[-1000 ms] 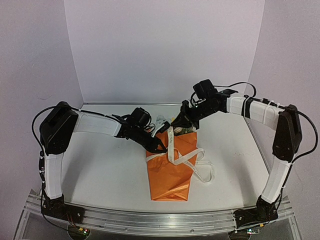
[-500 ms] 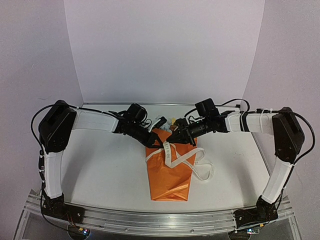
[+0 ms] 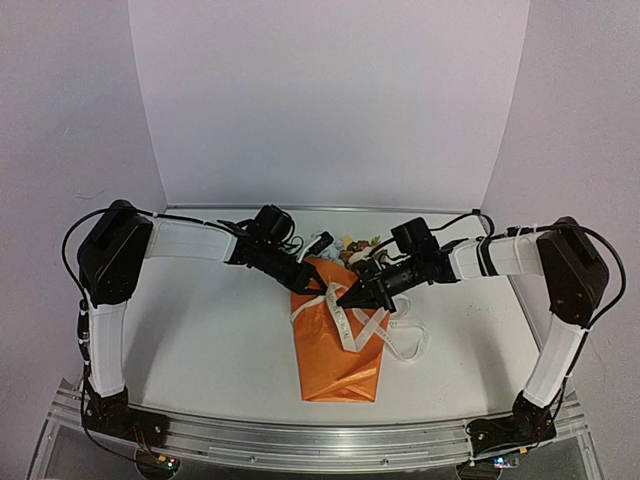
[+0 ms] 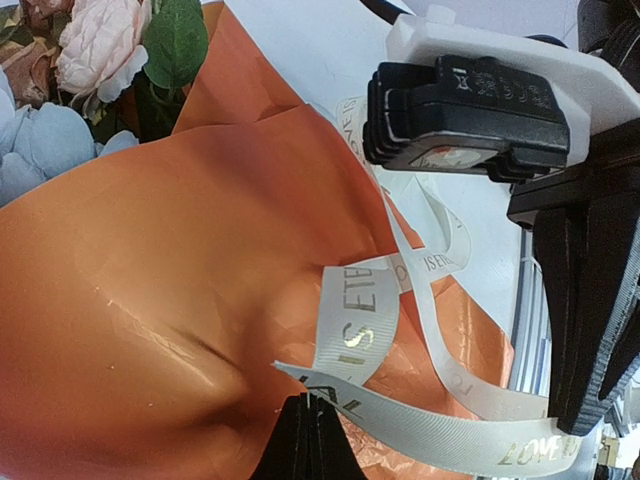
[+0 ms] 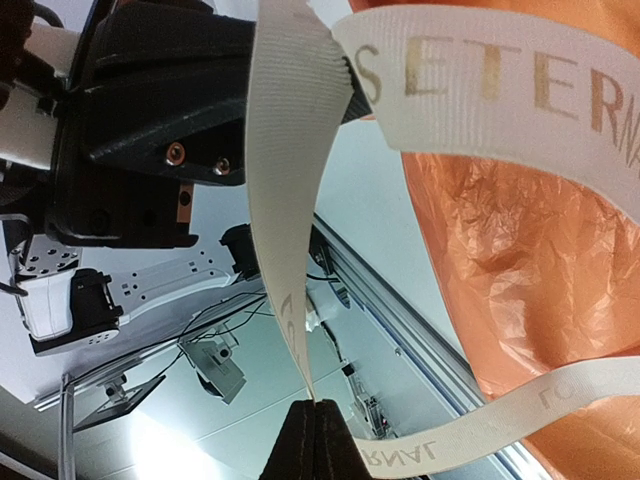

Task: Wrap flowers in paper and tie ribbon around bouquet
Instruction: Cross the ribbon over the folded bouquet.

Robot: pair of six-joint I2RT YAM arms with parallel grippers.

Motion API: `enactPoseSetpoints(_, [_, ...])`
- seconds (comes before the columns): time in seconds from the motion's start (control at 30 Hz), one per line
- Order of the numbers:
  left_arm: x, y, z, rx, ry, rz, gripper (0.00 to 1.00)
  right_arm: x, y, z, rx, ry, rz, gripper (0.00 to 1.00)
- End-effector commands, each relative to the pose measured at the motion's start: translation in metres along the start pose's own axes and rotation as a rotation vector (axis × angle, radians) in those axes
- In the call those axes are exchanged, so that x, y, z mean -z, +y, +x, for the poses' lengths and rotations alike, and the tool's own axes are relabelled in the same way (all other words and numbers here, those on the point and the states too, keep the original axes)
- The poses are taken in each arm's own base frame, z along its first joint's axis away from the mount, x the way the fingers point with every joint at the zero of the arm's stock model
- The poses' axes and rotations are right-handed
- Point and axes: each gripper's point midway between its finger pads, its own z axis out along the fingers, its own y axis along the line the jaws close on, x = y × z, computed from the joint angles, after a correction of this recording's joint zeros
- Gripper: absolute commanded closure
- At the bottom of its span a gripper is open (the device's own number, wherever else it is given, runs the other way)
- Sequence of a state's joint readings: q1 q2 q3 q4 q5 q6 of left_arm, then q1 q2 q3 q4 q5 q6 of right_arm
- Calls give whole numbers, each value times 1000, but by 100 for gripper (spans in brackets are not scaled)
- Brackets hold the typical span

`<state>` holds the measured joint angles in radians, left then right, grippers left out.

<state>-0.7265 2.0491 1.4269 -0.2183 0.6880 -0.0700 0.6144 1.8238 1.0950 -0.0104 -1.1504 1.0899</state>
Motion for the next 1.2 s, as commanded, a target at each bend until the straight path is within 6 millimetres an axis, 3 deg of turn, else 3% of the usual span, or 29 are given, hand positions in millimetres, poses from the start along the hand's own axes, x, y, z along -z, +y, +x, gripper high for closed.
enactPoseSetpoints(0.0, [9, -3, -20, -31, -36, 2, 100, -4, 2, 0, 13, 25, -16, 100])
enactPoseSetpoints(0.23, [14, 0, -24, -36, -44, -12, 100, -6, -33, 9, -64, 37, 54, 100])
enactPoseSetpoints(0.47, [14, -1, -25, -40, -38, -5, 100, 6, -80, 36, -93, 29, 246, 100])
enactPoseSetpoints(0.57, [15, -2, -24, -43, -33, -6, 100, 7, -88, 33, -102, 8, 309, 100])
enactPoseSetpoints(0.83, [17, -8, -10, -44, 9, -4, 100, 4, -75, 2, -100, -66, 372, 100])
enactPoseSetpoints(1.17, [13, -22, 15, -26, 79, 3, 100, 13, -62, -18, -46, -78, 517, 100])
